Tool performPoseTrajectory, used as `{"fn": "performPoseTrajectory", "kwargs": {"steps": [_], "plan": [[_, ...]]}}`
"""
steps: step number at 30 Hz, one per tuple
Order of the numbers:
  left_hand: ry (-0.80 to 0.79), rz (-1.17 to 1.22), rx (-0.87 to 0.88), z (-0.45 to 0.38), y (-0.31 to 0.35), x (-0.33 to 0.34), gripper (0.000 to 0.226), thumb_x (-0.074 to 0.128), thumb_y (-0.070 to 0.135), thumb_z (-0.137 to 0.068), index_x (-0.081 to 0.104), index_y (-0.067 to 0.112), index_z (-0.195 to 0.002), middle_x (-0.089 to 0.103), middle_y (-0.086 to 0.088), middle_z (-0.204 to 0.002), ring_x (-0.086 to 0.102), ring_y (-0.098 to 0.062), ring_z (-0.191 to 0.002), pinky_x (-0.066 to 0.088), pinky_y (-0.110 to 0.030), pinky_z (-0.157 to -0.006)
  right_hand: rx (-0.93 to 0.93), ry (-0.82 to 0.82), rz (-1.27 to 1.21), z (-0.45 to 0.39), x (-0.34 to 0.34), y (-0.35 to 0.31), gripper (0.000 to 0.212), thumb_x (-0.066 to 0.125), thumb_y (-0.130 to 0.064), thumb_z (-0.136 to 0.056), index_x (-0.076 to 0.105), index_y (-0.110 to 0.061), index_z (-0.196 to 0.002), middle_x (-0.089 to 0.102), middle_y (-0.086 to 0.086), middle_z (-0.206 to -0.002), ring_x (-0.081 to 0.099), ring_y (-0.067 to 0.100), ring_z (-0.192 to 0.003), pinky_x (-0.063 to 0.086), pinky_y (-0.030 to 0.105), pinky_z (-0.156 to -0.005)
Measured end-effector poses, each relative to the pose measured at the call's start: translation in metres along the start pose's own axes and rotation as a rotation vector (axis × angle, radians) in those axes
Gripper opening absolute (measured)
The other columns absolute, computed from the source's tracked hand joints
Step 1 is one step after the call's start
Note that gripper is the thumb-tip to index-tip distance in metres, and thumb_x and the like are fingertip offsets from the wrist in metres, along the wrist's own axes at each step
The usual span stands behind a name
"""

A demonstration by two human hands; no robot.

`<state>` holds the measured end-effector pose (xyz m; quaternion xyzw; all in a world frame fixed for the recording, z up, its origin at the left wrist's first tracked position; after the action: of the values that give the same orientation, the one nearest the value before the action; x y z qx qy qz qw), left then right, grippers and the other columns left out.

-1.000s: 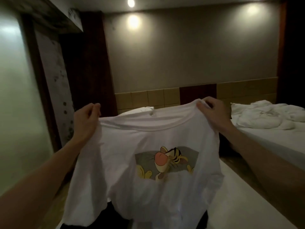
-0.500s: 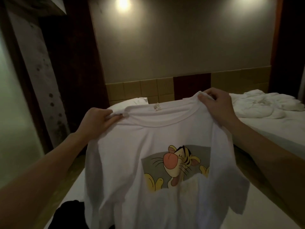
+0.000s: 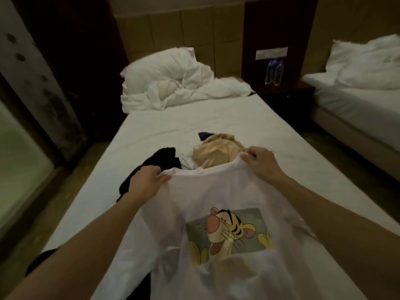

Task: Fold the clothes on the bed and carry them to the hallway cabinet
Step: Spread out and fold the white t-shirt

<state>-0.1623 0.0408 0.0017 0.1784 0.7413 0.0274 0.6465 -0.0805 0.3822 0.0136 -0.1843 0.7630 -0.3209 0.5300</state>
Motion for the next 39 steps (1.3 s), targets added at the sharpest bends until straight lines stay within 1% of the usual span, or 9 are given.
{"fn": "performPoseTrajectory", "kwargs": {"steps": [7,14,19,23,26,28,32,36,39], "plan": [[0.050,0.066,-0.032,0.000,-0.035,0.087,0.026,0.060,0.040,-0.094,0.060,0.013,-0.094,0.055,-0.007,-0.098,0.055,-0.028,-0.089,0.046,-0.040,-0.074,0.056,-0.082,0.048,-0.010,0.072,0.052,0.019,0.055,-0.029,-0.099,0.070,-0.018,-0.104,0.070,0.006,-0.102,0.062,0.023,-0.095,0.040,0.028,-0.077],[0.083,0.094,-0.092,0.040,-0.049,0.067,0.041,0.059,0.043,-0.094,0.057,0.009,-0.117,0.056,-0.011,-0.112,0.058,-0.032,-0.098,0.048,-0.043,-0.080,0.339,-0.262,0.243,0.026,0.055,0.104,0.052,0.039,-0.019,-0.103,0.027,-0.013,-0.154,0.030,0.010,-0.159,0.028,0.031,-0.145,0.021,0.045,-0.119],[-0.039,-0.030,-0.227,0.080,-0.075,0.058,0.047,0.054,0.050,-0.092,0.054,0.008,-0.114,0.053,-0.011,-0.113,0.055,-0.036,-0.104,0.046,-0.046,-0.085,0.429,-0.475,0.537,0.068,0.029,0.146,0.055,0.054,-0.053,-0.090,0.052,-0.021,-0.134,0.046,0.002,-0.144,0.029,0.026,-0.142,0.024,0.049,-0.115],[-0.061,-0.153,-0.267,0.108,-0.092,0.054,0.044,0.052,0.049,-0.091,0.054,0.010,-0.111,0.053,-0.010,-0.114,0.055,-0.032,-0.103,0.042,-0.045,-0.087,0.556,-0.306,0.370,0.088,0.011,0.169,0.023,0.064,-0.043,-0.090,0.064,-0.025,-0.104,0.054,0.013,-0.119,0.052,0.036,-0.119,0.043,0.036,-0.097],[-0.056,-0.232,-0.386,0.122,-0.109,0.049,0.061,0.050,0.059,-0.090,0.054,0.005,-0.119,0.052,-0.014,-0.120,0.052,-0.035,-0.110,0.044,-0.047,-0.089,0.682,-0.133,0.153,0.090,0.003,0.180,0.054,0.071,-0.043,-0.084,0.059,0.003,-0.110,0.062,0.023,-0.108,0.061,0.040,-0.104,0.053,0.040,-0.083],[-0.197,-0.191,-0.540,0.129,-0.123,0.047,0.083,0.041,0.077,-0.082,0.059,0.002,-0.112,0.060,-0.016,-0.111,0.059,-0.035,-0.099,0.049,-0.043,-0.084,0.685,-0.119,0.207,0.089,-0.003,0.178,0.051,0.066,-0.049,-0.086,0.061,-0.003,-0.108,0.060,0.023,-0.116,0.056,0.040,-0.110,0.048,0.045,-0.092],[-0.344,-0.089,-0.525,0.142,-0.141,0.043,0.075,0.041,0.080,-0.083,0.061,0.011,-0.061,0.064,-0.004,-0.063,0.061,-0.022,-0.061,0.048,-0.028,-0.063,0.516,-0.069,0.228,0.076,-0.015,0.157,0.034,0.053,-0.056,-0.087,0.047,-0.025,-0.098,0.048,0.019,-0.119,0.048,0.039,-0.110,0.041,0.048,-0.092],[-0.333,0.026,-0.361,0.147,-0.140,0.037,0.042,0.059,0.033,-0.098,0.045,0.011,-0.064,0.053,-0.005,-0.062,0.053,-0.023,-0.062,0.033,-0.031,-0.056,0.157,-0.083,0.322,0.058,-0.029,0.107,0.020,0.051,-0.042,-0.095,0.045,-0.024,-0.102,0.059,0.009,-0.092,0.058,0.033,-0.084,0.048,0.039,-0.075],[-0.127,0.156,-0.351,0.148,-0.128,0.020,0.038,0.053,0.025,-0.102,0.041,0.010,-0.069,0.053,-0.010,-0.066,0.055,-0.032,-0.069,0.034,-0.037,-0.062,-0.073,-0.077,0.456,0.050,-0.020,0.054,0.013,0.054,-0.026,-0.094,0.052,-0.023,-0.106,0.065,0.007,-0.097,0.061,0.028,-0.081,0.048,0.034,-0.069]]}}
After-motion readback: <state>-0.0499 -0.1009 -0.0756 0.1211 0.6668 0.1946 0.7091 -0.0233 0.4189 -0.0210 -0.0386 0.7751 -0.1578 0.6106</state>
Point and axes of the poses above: each hand's wrist, its own z-axis away from the middle knuckle, its own x-axis out of the palm, y = z × x, the point moved 2 cm from there along -z, towards the middle knuckle
